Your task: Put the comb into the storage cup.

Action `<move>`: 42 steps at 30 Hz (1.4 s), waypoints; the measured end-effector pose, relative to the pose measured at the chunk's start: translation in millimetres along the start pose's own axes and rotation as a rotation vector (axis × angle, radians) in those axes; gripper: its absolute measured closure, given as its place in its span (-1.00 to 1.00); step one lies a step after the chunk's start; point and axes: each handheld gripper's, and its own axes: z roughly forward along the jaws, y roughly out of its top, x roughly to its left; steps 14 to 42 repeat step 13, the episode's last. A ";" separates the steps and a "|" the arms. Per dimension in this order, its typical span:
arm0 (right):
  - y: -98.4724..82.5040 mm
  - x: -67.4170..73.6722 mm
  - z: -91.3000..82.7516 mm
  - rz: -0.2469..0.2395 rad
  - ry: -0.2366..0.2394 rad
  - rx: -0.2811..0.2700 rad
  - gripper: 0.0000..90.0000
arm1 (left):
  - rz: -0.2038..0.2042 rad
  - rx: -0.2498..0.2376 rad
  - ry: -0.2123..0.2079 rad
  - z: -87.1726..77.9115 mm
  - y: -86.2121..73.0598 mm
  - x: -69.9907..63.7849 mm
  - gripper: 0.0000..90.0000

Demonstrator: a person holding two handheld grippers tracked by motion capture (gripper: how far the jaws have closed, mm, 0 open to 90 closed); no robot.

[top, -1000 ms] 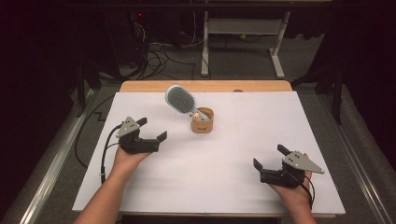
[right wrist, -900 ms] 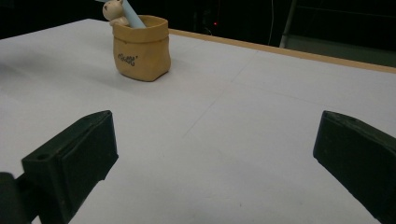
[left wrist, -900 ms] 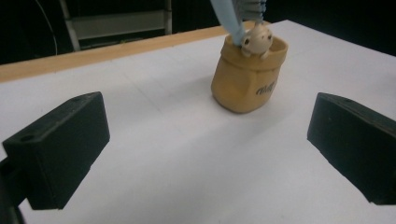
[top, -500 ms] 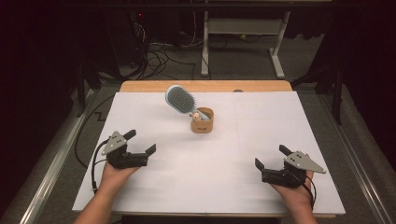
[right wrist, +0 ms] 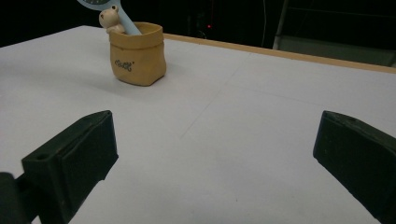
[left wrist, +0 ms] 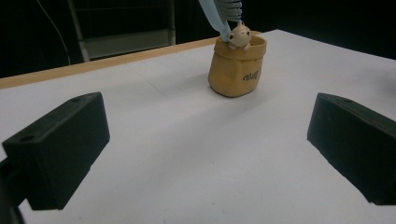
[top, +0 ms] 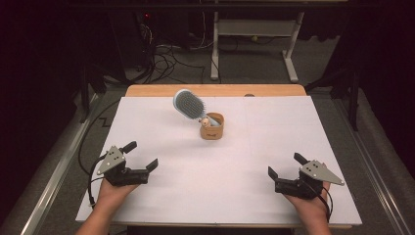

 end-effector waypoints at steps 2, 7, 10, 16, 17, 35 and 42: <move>-0.8 -0.4 1.3 -0.003 0.001 0.006 -0.99 | -0.003 0.004 -0.002 0.9 -0.4 0.5 -1.00; -3.3 -1.5 2.6 -0.004 0.005 0.019 -0.99 | -0.007 0.001 0.006 3.0 -0.6 1.6 -1.00; -4.2 -2.3 1.1 -0.003 0.003 0.022 -0.99 | -0.007 0.000 0.006 4.0 -0.6 1.8 -1.00; -3.8 -2.8 0.2 -0.002 -0.005 0.020 -0.99 | -0.005 0.002 0.010 3.5 -0.5 1.7 -1.00; -3.8 -2.8 0.2 -0.002 -0.005 0.020 -0.99 | -0.005 0.002 0.010 3.5 -0.5 1.7 -1.00; -3.8 -2.8 0.2 -0.002 -0.005 0.020 -0.99 | -0.005 0.002 0.010 3.5 -0.5 1.7 -1.00; -3.8 -2.8 0.2 -0.002 -0.005 0.020 -0.99 | -0.005 0.002 0.010 3.5 -0.5 1.7 -1.00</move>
